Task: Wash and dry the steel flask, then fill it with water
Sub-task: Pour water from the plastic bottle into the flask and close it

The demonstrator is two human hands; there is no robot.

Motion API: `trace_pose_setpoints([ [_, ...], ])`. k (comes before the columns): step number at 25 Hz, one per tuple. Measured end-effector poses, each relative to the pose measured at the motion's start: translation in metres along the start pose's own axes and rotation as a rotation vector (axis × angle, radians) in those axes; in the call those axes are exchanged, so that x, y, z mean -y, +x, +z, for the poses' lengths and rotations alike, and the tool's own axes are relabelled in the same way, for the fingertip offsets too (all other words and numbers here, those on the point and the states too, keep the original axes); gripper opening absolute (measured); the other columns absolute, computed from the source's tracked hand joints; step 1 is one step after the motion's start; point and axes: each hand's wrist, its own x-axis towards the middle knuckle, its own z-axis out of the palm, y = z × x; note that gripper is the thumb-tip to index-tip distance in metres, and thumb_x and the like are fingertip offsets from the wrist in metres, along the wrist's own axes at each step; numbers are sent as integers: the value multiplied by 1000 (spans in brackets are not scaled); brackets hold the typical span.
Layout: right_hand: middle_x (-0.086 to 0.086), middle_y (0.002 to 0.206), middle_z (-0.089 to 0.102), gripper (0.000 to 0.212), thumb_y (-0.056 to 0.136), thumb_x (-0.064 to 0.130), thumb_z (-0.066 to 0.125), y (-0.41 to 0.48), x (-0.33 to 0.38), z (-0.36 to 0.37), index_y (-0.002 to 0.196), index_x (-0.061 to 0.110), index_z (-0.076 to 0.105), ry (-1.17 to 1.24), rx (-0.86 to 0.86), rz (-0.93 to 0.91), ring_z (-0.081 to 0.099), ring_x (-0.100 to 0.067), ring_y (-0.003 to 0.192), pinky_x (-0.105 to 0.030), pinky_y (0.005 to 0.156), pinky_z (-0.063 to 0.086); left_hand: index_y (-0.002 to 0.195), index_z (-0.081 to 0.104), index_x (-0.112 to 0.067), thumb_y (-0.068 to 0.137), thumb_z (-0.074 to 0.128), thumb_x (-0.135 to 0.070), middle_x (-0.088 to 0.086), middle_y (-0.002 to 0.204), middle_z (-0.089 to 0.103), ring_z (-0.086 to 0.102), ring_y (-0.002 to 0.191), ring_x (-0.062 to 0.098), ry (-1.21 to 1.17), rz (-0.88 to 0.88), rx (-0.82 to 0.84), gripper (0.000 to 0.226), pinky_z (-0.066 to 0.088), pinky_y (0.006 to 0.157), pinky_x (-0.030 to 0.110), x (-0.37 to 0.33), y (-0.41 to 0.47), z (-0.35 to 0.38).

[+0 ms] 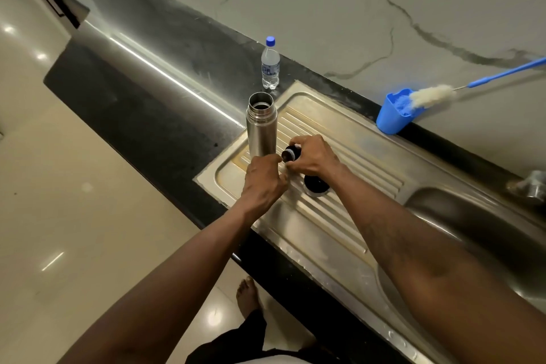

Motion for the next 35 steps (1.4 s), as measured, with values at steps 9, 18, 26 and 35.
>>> trace_pose_setpoints([
  [9, 13, 90, 74, 40, 71, 75, 54, -4, -22, -1, 95, 50, 74, 52, 255, -97, 67, -16, 90, -48, 91, 53, 89, 70, -20, 74, 75, -41, 5, 85, 67, 66, 78, 27, 1, -39, -56, 27, 49, 61, 30, 1, 4, 6],
  [18, 1, 150, 57, 91, 67, 71, 74, -9, -30, -1, 147, 32, 55, 153, 264, -60, 53, -23, 137, -44, 114, 43, 92, 60, -23, 70, 87, -62, -4, 91, 61, 58, 81, 15, -134, -179, -441, 52, 50, 69, 32, 17, -11, -15],
  [26, 1, 140, 64, 94, 69, 66, 85, -6, 46, -24, 148, 33, 46, 504, -109, -333, 63, -14, 123, -34, 99, 55, 141, 50, -17, 67, 95, -41, -1, 121, 63, 59, 107, 18, -297, -125, -277, 90, 51, 86, 31, 20, 17, -30],
  [35, 6, 110, 74, 80, 60, 56, 92, -24, 43, -58, 125, 18, 66, 543, -396, -376, 70, -6, 98, -32, 88, 61, 115, 75, -20, 70, 91, -32, -9, 98, 74, 69, 83, 9, -272, 150, -344, 50, 56, 72, 20, -17, 30, -51],
])
